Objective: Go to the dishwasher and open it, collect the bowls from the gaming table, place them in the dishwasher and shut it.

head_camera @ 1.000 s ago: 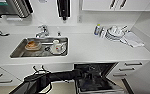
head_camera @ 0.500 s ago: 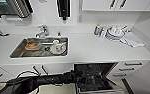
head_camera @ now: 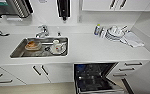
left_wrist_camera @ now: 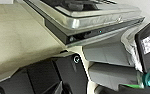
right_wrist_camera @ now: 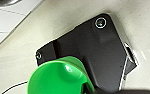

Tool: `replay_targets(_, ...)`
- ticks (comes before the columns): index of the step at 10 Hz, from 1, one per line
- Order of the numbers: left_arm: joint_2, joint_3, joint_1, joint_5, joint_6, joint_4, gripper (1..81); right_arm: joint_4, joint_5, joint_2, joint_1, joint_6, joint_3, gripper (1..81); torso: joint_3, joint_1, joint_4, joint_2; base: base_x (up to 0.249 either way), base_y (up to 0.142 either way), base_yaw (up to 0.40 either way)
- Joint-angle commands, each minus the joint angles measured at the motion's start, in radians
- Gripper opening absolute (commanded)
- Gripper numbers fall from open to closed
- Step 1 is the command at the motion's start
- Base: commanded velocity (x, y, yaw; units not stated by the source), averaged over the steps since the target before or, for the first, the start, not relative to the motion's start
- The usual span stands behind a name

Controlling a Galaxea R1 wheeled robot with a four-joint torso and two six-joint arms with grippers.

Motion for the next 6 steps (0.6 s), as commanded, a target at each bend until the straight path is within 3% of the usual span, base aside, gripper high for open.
replay_targets(1, -0.058, -0.117, 0.288, -0.219, 0.086, 0.227, 81.1, 0.003, -0.022, -0.119, 0.149, 0.049, 0.141, 1.0, 0.0, 0.0, 0.0, 0.0, 0.0, 0.0, 0.0)
replay_targets(5, 0.015, -0.483, 0.471, -0.493, 0.091, 0.235, 81.1, 0.003, -0.042, -0.133, 0.3, 0.127, 0.183, 1.0, 0.0, 0.0, 0.0, 0.0, 0.0, 0.0, 0.0)
replay_targets(6, 0.064, -0.577, 0.5, -0.525, 0.091, 0.235, 81.1, 0.003, -0.058, -0.122, 0.338, 0.152, 0.183, 1.0, 0.0, 0.0, 0.0, 0.0, 0.0, 0.0, 0.0)
